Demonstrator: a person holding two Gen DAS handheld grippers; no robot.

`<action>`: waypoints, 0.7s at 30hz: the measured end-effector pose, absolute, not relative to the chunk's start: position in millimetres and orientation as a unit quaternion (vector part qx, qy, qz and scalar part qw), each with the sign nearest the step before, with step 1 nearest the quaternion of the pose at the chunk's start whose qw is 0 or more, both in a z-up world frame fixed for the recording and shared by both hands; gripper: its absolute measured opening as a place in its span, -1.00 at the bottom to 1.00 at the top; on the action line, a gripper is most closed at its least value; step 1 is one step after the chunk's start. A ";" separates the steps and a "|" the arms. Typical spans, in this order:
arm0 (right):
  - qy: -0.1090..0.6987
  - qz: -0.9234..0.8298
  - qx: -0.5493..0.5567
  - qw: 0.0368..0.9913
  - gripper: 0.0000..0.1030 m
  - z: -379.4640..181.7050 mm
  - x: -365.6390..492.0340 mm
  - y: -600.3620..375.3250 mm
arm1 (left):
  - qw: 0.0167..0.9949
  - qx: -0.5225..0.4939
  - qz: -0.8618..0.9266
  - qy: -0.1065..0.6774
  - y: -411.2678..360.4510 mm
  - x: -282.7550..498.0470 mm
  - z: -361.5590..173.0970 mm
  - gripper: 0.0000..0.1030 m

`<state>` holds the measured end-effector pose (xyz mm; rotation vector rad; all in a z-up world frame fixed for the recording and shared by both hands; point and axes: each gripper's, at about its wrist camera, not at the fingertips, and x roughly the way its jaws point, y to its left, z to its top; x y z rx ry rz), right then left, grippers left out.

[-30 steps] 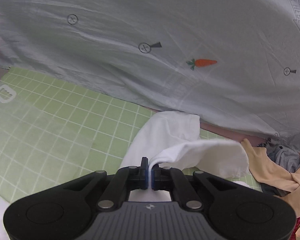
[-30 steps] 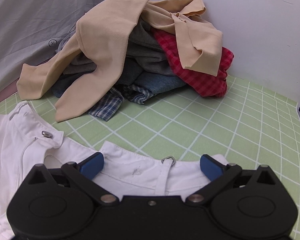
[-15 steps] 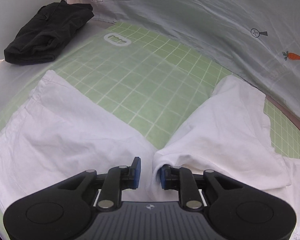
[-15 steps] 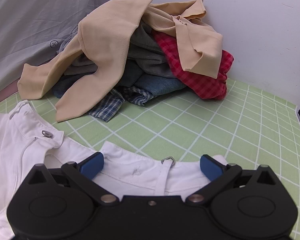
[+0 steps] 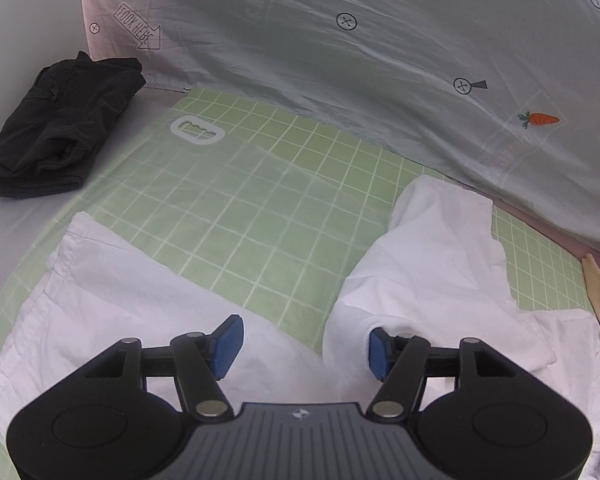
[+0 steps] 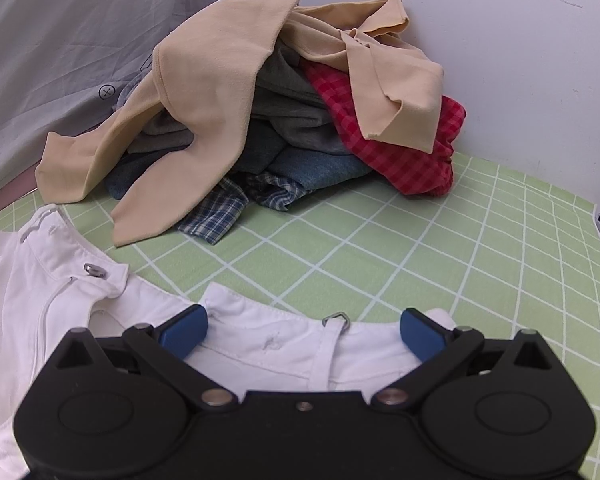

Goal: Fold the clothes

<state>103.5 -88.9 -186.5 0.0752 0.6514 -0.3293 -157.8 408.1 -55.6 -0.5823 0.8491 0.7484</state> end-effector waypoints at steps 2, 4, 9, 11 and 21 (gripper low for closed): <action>0.318 -0.162 0.035 0.933 1.00 -186.4 103.5 -88.3 | 0.812 -0.277 0.317 0.405 411.6 -150.0 -59.1 0.34; 0.318 -0.163 0.033 0.933 1.00 -186.4 103.5 -87.7 | 0.815 -0.297 0.276 0.415 416.8 -141.8 -66.5 0.43; 0.317 -0.166 0.029 0.933 1.00 -186.2 103.3 -86.5 | 0.815 -0.348 0.279 0.370 411.5 -150.2 -63.8 0.44; 0.318 -0.166 0.031 0.933 1.00 -185.9 103.1 -86.6 | 0.821 -0.336 0.277 0.371 406.4 -148.4 -60.1 0.47; 0.319 -0.161 0.039 0.933 1.00 -185.9 103.5 -89.1 | 0.840 -0.179 0.284 0.426 351.7 -107.4 -60.6 0.56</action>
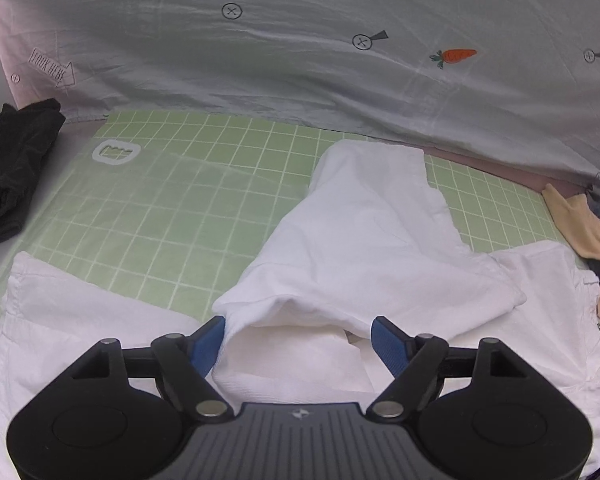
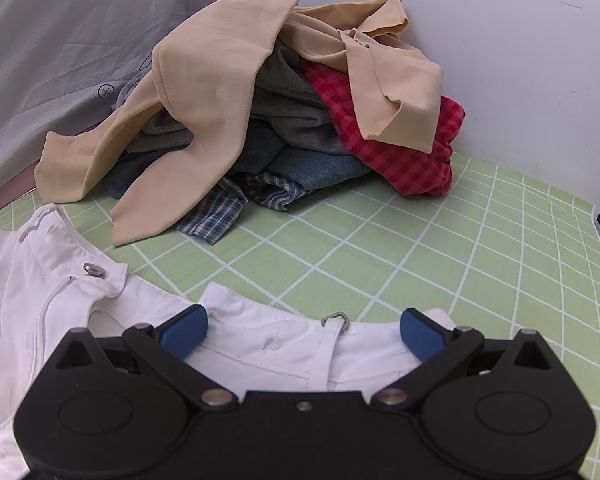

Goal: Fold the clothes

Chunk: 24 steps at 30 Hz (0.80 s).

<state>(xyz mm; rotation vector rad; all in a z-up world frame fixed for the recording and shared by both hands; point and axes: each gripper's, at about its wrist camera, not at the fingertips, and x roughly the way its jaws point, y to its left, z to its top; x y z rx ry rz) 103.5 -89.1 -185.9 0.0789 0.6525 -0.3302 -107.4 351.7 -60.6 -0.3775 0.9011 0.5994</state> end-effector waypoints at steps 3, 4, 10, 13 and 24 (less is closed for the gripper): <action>0.319 -0.161 0.039 0.933 1.00 -185.8 103.6 -89.5 | 0.845 -0.144 0.284 0.429 342.7 -90.6 -56.9 0.57; 0.319 -0.161 0.039 0.933 1.00 -185.8 103.6 -89.7 | 0.846 -0.133 0.284 0.430 339.8 -85.0 -55.7 0.57; 0.319 -0.160 0.038 0.933 1.00 -186.1 104.0 -89.8 | 0.857 -0.106 0.280 0.419 336.3 -59.0 -48.4 0.59; 0.319 -0.160 0.037 0.933 1.00 -186.3 104.1 -89.5 | 0.866 -0.100 0.269 0.410 332.1 -48.2 -43.5 0.59; 0.319 -0.161 0.035 0.933 1.00 -186.5 104.6 -89.6 | 0.874 -0.033 0.129 0.468 291.2 14.8 -100.4 0.69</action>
